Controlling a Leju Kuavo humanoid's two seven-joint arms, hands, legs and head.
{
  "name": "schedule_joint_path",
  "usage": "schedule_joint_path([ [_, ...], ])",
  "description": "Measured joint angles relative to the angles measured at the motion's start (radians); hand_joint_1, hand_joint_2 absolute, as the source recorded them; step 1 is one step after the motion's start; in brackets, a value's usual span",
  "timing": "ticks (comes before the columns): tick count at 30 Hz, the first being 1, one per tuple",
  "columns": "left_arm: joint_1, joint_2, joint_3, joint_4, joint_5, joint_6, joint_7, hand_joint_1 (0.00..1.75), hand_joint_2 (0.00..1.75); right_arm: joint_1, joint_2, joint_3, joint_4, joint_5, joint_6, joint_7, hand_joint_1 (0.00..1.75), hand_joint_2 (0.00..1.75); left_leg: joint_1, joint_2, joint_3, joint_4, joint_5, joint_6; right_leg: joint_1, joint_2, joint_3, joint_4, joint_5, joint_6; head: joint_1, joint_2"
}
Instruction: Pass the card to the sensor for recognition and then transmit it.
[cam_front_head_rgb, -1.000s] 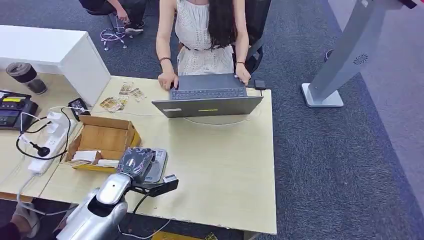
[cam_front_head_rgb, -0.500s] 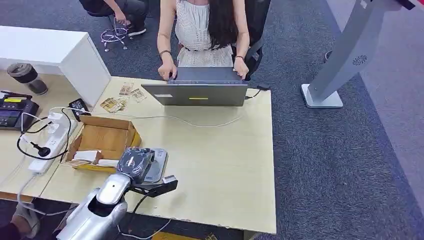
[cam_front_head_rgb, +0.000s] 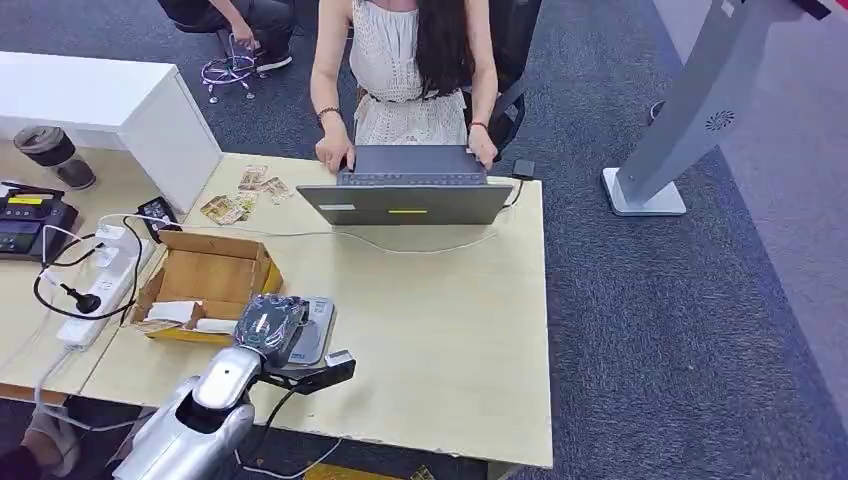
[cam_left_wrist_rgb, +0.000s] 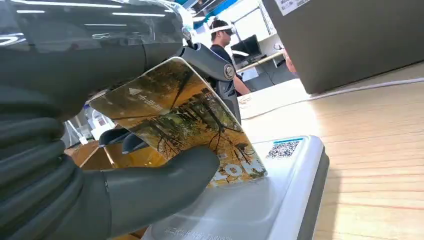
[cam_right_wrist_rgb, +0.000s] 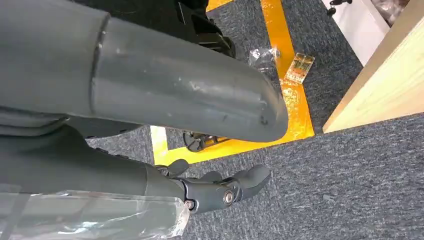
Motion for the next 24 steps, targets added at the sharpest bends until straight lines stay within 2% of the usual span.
schedule_joint_path([
  [3, 0.001, 0.0, 0.0, 0.0, -0.003, 0.034, -0.003, 1.75, 1.75, 0.0, 0.0, 0.0, 0.0, 0.003, 0.001, -0.001, 0.0, 0.0, 0.0, 0.0, 0.0, 0.0, 0.0, 0.0, 0.0, 0.0, 0.0, 0.0, 0.0, 0.0, 0.0, 0.0],
  [7, -0.011, 0.007, 0.013, -0.066, -0.039, 0.2, -0.023, 1.75, 1.75, 0.0, 0.002, 0.0, 0.0, 0.026, 0.009, -0.005, 0.0, 0.0, 0.001, -0.001, -0.001, 0.0, 0.0, 0.0, 0.0, 0.0, -0.001, 0.0, 0.0, 0.0, 0.0, 0.0],
  [9, -0.047, 0.016, 0.023, -0.107, -0.045, 0.241, -0.042, 1.75, 1.75, -0.002, 0.005, 0.0, 0.0, 0.039, 0.011, -0.005, 0.0, 0.0, 0.001, -0.002, -0.001, 0.0, 0.0, 0.0, 0.0, -0.002, 0.0, 0.0, 0.0, 0.0, 0.0, 0.0],
  [14, -0.169, 0.043, 0.065, -0.142, -0.056, 0.235, -0.083, 1.75, 1.75, -0.011, 0.013, 0.0, 0.0, 0.056, 0.016, 0.007, 0.0, 0.0, 0.001, -0.002, -0.001, 0.0, 0.002, 0.0, 0.0, -0.002, 0.0, 0.001, 0.0, -0.001, 0.0, 0.0],
  [18, -0.263, 0.073, 0.071, -0.128, -0.101, 0.25, -0.046, 1.75, 1.75, -0.022, 0.015, 0.001, 0.0, 0.057, 0.019, 0.018, 0.0, 0.0, 0.001, -0.002, -0.001, 0.0, 0.002, 0.0, 0.001, -0.002, -0.001, 0.001, 0.001, -0.001, 0.0, 0.0],
  [24, -0.333, 0.103, 0.072, -0.105, -0.112, 0.269, -0.048, 1.75, 1.75, -0.031, 0.016, 0.002, 0.0, 0.057, 0.023, 0.024, 0.0, 0.0, 0.001, -0.002, -0.001, 0.0, 0.002, 0.0, 0.0, -0.002, -0.001, 0.002, 0.001, -0.001, 0.0, 0.0],
])
